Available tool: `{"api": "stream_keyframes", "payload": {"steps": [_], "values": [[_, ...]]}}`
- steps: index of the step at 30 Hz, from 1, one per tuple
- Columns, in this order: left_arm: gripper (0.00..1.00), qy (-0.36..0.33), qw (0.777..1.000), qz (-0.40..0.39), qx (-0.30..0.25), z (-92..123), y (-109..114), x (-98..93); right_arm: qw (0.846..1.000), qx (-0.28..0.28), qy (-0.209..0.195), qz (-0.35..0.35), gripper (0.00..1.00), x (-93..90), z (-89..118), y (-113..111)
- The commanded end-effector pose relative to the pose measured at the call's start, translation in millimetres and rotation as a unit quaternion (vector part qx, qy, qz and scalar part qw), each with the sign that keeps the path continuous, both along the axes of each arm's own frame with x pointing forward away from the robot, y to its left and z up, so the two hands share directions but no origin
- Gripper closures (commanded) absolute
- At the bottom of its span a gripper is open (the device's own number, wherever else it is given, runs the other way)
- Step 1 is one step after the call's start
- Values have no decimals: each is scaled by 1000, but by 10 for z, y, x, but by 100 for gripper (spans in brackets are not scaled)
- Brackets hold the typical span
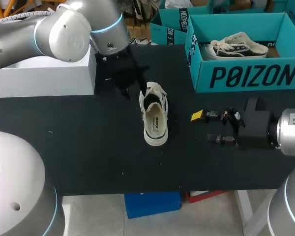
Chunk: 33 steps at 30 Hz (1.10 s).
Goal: Take the shoe out of the shoebox, open the shoe tongue, remove and reinsert the insole, then place the shoe into the shoebox
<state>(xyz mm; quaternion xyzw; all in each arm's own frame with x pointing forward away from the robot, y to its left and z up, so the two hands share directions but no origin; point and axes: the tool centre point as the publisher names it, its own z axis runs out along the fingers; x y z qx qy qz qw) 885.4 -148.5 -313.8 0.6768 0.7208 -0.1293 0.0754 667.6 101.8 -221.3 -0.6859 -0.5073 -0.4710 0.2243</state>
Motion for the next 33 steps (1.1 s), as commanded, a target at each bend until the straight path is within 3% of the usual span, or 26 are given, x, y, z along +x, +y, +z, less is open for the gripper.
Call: {"api": "stream_keyframes", "payload": {"steps": [1,20,33], "values": [[51,11,1000,-2,20,-119,-51,91,1000,0,0,0,0,6,-4,6],[52,2,997,-40,61,-371,-130,120,1000,0,0,0,0,6,-4,6],[53,16,996,-49,78,-720,-126,76,1000,0,0,0,0,6,-4,6]]}}
